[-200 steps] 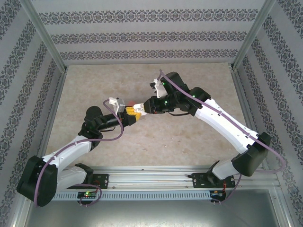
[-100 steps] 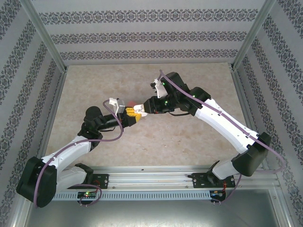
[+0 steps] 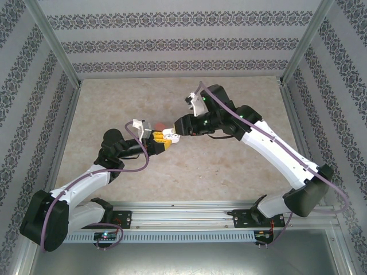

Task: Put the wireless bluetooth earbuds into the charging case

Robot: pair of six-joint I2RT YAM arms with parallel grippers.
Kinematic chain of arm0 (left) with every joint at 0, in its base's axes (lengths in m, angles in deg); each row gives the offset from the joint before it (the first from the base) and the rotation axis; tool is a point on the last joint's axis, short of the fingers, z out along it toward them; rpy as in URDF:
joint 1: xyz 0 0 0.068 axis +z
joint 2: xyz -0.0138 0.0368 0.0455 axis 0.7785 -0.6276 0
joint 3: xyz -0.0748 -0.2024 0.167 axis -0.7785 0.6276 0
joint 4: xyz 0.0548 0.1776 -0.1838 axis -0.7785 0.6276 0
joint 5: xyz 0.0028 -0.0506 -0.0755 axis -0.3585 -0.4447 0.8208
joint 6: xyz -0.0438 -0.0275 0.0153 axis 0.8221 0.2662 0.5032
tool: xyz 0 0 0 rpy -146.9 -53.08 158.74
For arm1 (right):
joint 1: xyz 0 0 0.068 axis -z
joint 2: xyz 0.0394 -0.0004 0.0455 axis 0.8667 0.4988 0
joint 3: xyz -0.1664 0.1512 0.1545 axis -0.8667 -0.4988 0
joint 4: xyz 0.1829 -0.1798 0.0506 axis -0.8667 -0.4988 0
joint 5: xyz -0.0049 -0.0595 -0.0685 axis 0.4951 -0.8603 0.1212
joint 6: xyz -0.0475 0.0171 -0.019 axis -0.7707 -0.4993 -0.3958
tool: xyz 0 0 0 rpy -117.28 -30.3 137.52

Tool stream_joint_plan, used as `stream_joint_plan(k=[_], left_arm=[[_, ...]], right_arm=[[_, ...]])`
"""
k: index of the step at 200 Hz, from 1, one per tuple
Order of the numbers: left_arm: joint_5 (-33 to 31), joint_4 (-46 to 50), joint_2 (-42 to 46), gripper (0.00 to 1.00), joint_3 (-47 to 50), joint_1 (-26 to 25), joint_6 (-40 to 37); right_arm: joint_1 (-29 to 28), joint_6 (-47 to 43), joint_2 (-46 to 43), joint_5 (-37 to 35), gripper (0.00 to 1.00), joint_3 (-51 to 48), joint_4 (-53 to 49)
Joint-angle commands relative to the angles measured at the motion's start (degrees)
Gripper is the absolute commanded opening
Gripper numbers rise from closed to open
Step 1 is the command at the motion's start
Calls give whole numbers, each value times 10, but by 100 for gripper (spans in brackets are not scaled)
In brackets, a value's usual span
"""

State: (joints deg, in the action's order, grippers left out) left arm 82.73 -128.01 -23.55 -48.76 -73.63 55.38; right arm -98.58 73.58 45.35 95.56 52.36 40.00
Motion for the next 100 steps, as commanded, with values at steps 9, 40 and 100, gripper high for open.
stream_joint_plan(k=[9, 40, 100], left_arm=[[35, -44, -3, 0, -27, 0, -7], [51, -34, -9, 0, -43, 0, -2], [48, -66, -45, 0, -81, 2, 65]], right_arm=[[49, 18, -22, 42, 38, -32, 57], [79, 51, -3, 112, 33, -69, 126], [55, 47, 44, 227, 31, -72, 170]])
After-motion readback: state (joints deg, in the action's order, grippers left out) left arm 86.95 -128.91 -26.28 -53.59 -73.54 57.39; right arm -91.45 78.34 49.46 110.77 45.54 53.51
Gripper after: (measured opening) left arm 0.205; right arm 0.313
